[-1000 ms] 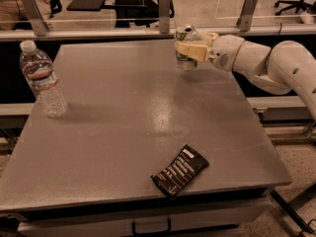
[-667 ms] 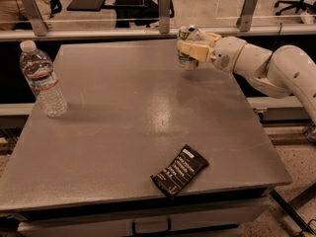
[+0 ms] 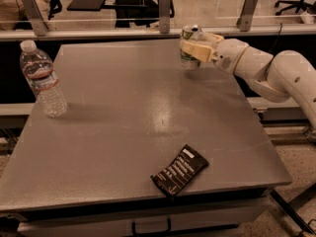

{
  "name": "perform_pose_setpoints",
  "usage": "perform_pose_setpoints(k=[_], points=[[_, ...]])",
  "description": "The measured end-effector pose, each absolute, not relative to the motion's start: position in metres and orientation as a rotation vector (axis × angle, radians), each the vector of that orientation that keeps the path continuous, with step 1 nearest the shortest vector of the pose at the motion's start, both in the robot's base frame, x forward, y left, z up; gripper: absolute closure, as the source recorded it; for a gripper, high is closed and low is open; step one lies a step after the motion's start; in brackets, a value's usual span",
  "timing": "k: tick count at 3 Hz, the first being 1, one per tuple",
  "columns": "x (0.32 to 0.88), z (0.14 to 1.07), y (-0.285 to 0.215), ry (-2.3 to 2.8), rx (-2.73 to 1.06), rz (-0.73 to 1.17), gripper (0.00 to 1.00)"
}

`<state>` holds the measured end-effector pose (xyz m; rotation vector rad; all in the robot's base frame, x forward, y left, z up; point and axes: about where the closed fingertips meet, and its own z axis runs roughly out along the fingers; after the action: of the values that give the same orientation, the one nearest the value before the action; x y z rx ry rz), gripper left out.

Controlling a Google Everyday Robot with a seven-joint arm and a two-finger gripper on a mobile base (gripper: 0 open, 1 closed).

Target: Place 7up can upright

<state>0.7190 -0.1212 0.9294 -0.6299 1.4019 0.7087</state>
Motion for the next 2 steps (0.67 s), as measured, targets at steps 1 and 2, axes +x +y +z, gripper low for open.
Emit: perform_pose_setpoints(k=[1, 2], points=[[0.7201, 0.9239, -0.1271, 1.401, -0.614, 0.707, 1.0], [0.7207, 0.9203, -0.1301, 1.403, -0.608, 0.704, 1.0]])
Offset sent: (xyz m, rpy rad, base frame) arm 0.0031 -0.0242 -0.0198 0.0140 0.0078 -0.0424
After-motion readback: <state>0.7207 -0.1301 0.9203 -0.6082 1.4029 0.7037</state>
